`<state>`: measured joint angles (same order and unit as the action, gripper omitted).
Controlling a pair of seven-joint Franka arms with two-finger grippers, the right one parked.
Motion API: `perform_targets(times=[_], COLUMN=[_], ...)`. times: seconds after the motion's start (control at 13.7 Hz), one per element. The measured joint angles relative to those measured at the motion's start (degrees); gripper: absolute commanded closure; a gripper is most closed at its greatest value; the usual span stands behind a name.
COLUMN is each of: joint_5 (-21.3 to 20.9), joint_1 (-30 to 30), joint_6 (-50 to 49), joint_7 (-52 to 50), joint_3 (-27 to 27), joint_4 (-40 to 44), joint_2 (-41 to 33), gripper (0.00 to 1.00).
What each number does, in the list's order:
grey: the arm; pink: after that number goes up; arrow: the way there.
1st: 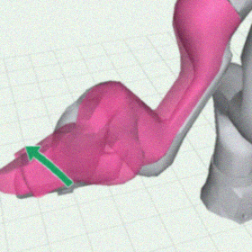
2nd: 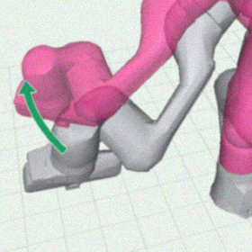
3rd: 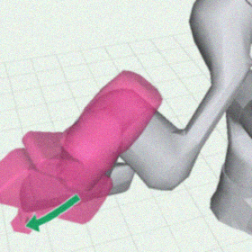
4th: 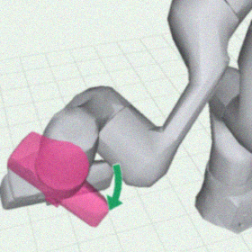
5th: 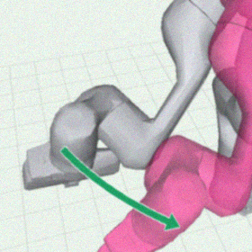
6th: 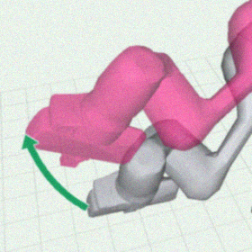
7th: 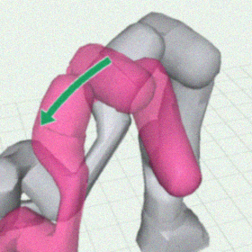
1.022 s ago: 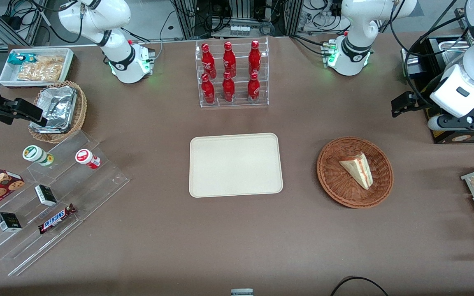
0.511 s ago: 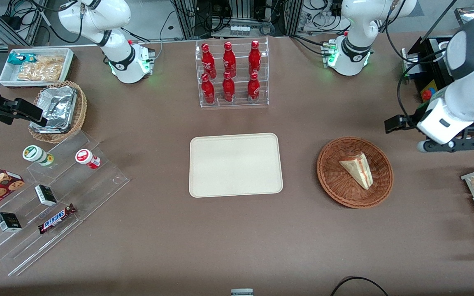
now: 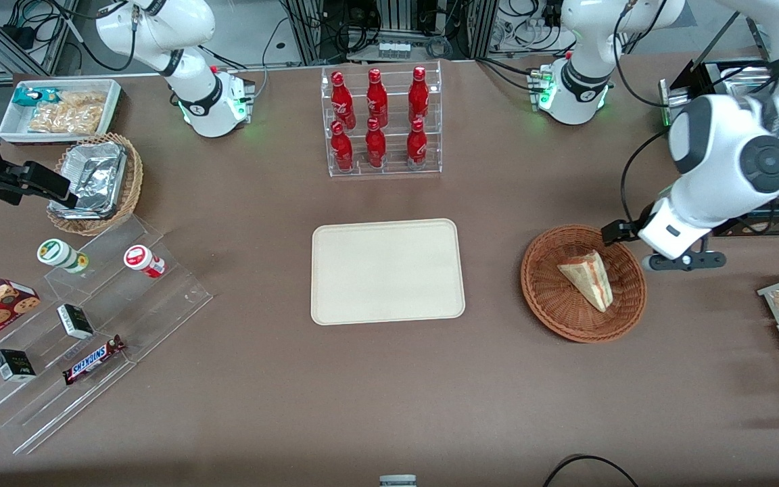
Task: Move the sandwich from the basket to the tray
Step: 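Lower the open left gripper over the wrapped sandwich in the wicker basket, then close the left gripper on the sandwich's wrapped end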
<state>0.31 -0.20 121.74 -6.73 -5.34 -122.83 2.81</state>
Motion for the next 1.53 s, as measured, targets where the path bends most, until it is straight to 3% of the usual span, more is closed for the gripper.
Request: perform_targets(times=[0.36,1.17,1.53], joint_5=[0.01,0.0,0.0], joint_1=[0.0,1.19,1.31], joint_6=[5.74,12.78,15.13], joint_7=[-3.3,-44.28,-47.05], joint_3=[-0.01,-0.87,-0.85], joint_4=[-5.02,-5.6,-5.63], joint_2=[-0.01,4.79,6.65], gripper=[0.0,0.0,0.0])
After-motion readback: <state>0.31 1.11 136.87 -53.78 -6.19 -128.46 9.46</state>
